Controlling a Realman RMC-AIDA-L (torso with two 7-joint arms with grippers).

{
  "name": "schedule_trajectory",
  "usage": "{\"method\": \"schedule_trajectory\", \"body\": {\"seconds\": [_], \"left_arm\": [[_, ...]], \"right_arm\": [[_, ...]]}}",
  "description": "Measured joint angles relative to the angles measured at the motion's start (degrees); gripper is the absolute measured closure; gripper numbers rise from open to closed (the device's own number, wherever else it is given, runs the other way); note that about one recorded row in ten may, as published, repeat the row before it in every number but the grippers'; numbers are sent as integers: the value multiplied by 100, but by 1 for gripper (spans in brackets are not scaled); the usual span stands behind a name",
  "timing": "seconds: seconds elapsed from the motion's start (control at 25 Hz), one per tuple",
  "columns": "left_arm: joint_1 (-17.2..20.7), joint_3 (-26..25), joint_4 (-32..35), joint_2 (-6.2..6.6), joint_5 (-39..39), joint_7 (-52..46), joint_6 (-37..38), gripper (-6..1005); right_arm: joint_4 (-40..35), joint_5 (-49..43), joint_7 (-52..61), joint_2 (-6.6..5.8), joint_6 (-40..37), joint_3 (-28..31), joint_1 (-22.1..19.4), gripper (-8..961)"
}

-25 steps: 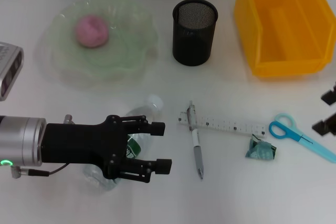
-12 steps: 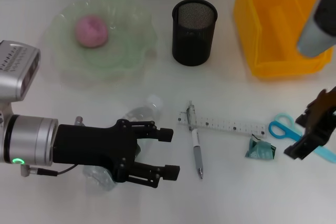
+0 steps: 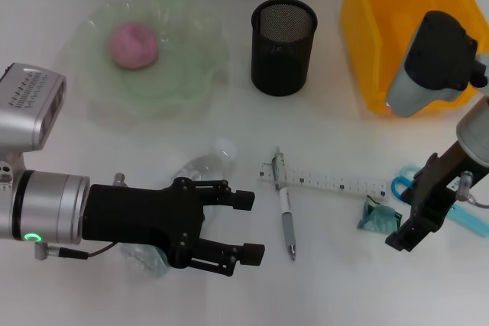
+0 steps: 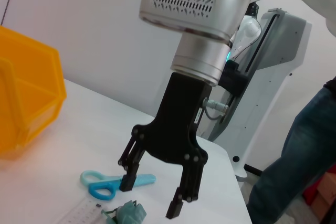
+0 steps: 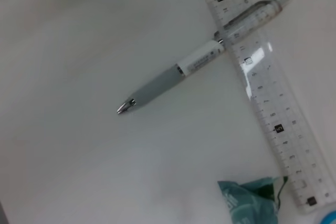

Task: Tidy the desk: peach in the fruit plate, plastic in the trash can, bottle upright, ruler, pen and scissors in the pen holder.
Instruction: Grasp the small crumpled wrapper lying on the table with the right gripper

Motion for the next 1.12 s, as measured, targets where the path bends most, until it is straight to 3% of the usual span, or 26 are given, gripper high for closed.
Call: {"method": "schedule_trajectory", "body": {"seconds": [0.72,1.12], "left_arm": [[-27,1,-203,-2,-47,97,-32,130],[-23,1,-216,-17,-50,98,-41,130]], "right_arm": [[678,257,105,10,624,-350,163,153],[659,257,105,9,684,-420,196,315]]}}
